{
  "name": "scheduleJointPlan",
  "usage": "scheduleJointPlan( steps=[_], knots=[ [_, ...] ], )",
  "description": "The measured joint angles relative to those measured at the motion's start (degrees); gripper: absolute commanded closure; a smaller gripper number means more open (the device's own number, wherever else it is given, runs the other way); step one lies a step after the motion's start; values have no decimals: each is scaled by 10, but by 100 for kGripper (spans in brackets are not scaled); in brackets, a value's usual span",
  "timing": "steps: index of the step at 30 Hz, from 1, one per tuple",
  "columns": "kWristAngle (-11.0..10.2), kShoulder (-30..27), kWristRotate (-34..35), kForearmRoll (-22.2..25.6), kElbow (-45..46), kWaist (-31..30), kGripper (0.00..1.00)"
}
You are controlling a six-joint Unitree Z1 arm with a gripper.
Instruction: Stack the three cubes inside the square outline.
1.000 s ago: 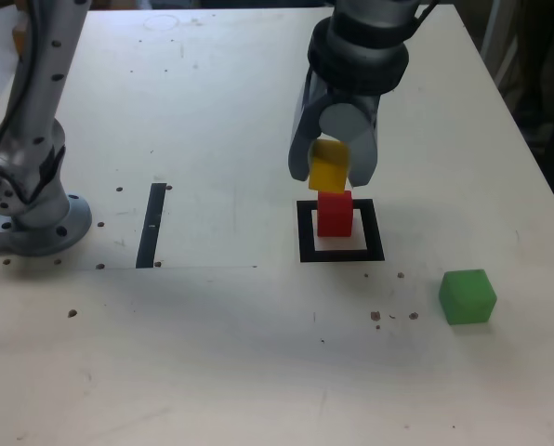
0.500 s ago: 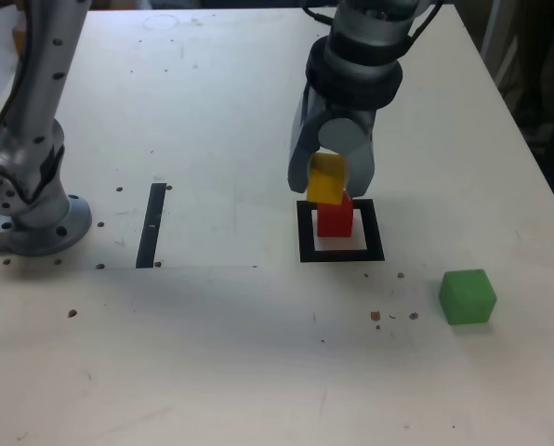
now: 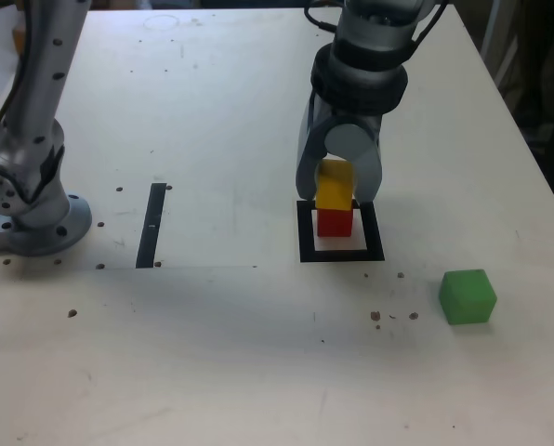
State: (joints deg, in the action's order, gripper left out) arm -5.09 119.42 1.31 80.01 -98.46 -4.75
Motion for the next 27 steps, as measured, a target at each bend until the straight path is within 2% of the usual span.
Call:
scheduleJointPlan(
  steps=[4, 9, 19, 21, 27],
  knots=[
    [0, 0, 0, 0, 0, 0, 68],
    [0, 1, 0, 0, 0, 0, 42],
    [7, 6, -2, -3, 8, 0, 4],
    [7, 6, -2, -3, 8, 0, 1],
    [6, 4, -1, -3, 3, 0, 1]
  ],
)
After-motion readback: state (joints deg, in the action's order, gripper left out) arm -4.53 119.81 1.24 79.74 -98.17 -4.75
